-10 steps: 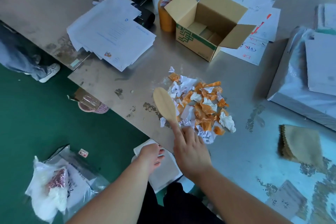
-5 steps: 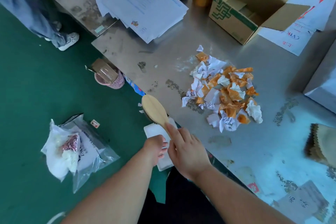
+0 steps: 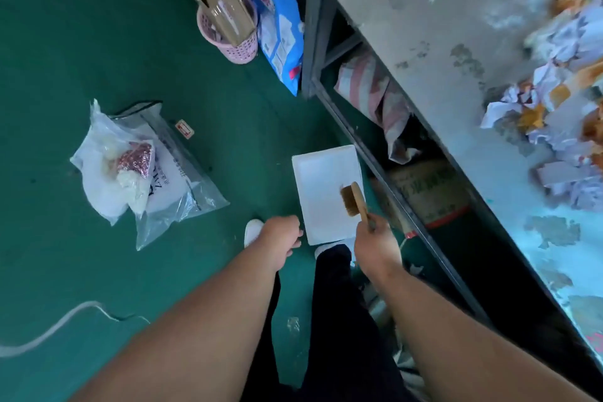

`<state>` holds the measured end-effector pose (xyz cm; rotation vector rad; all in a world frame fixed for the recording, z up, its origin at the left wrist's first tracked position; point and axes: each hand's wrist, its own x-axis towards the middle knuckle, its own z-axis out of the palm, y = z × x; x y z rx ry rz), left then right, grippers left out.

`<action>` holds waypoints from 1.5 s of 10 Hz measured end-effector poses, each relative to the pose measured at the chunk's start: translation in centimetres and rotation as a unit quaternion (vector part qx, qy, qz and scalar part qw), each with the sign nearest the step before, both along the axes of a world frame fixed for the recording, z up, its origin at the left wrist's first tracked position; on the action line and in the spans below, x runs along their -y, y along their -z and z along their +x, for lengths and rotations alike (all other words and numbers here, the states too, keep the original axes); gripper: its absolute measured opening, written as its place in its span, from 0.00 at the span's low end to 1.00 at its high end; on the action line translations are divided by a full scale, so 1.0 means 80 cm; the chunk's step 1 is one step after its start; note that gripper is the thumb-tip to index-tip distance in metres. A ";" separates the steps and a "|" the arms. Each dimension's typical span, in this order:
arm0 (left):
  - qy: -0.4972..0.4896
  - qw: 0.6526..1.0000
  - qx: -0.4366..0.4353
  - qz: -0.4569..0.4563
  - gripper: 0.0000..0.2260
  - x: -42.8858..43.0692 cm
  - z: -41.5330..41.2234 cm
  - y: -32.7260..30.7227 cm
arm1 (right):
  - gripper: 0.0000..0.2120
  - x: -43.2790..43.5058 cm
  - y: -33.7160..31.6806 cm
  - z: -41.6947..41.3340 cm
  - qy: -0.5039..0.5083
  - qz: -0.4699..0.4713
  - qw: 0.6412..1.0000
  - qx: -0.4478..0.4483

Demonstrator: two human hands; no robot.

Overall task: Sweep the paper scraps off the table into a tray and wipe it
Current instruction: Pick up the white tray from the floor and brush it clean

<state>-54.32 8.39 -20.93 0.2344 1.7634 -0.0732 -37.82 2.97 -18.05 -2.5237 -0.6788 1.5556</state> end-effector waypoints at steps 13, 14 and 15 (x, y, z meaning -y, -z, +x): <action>0.112 0.993 0.009 -0.033 0.21 -0.032 -0.018 0.450 | 0.17 -0.065 0.292 -0.024 -0.017 -0.030 0.999 0.020; 0.002 0.998 0.029 -0.059 0.31 -0.029 -0.041 0.391 | 0.18 -0.068 0.255 -0.048 -0.042 -0.010 0.999 -0.009; -0.062 0.996 0.013 -0.062 0.26 -0.025 -0.070 0.316 | 0.18 -0.074 0.198 -0.076 -0.045 0.012 0.998 -0.039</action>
